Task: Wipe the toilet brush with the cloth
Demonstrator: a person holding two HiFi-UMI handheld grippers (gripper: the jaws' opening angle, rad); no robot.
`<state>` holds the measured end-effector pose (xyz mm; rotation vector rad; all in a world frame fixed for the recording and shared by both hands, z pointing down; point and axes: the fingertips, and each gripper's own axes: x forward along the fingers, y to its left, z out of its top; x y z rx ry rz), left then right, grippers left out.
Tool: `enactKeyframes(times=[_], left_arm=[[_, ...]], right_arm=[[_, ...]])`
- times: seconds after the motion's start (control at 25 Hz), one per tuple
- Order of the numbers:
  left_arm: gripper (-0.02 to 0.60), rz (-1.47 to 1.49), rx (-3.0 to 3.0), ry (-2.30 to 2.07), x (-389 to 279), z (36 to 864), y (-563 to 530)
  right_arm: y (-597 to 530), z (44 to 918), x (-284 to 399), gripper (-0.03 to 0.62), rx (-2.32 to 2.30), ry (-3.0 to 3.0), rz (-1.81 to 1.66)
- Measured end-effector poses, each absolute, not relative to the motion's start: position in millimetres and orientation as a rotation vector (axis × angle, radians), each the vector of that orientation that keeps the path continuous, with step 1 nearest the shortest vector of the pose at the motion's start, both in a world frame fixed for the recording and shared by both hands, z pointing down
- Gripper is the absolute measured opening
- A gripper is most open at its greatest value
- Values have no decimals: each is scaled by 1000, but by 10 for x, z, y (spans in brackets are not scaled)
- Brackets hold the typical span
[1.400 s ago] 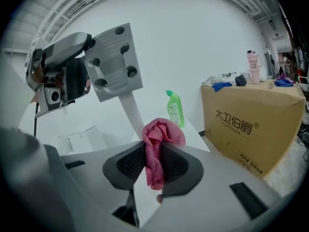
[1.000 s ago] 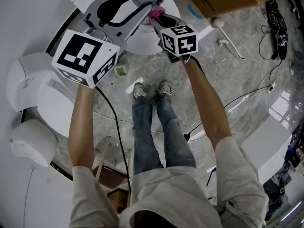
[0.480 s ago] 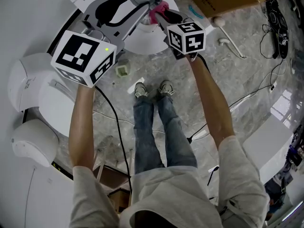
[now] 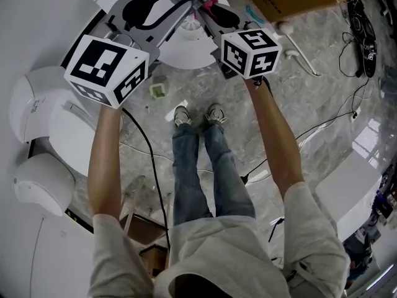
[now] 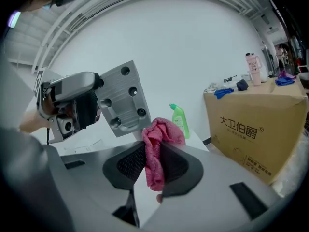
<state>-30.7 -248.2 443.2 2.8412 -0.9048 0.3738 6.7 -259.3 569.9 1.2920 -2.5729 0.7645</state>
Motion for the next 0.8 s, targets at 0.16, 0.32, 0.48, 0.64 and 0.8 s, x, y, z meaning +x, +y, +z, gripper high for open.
enactKeyframes(times=[0.16,0.32,0.48,0.64,0.8], left_arm=[[189,379,2842,-903,-295,4430,-2477],[189,368,2838,-912,-307,4419,-2479],[189,364,2834,-916,-304,4425,-2478],[189,358,2833,-916,-319,4428,-2486],[189,353,2837,-911,-316,4424,-2484]], right_arm=[[-2486,5711,78,98,1300,-2584,739],[-2411,5761,54,98,1281,-2557,692],[-2331,5925,21,98,1259,-2512,713],[-2251,6163,-49,98,1217,-2467,759],[-2180,6432,-134,98,1169,-2417,799]])
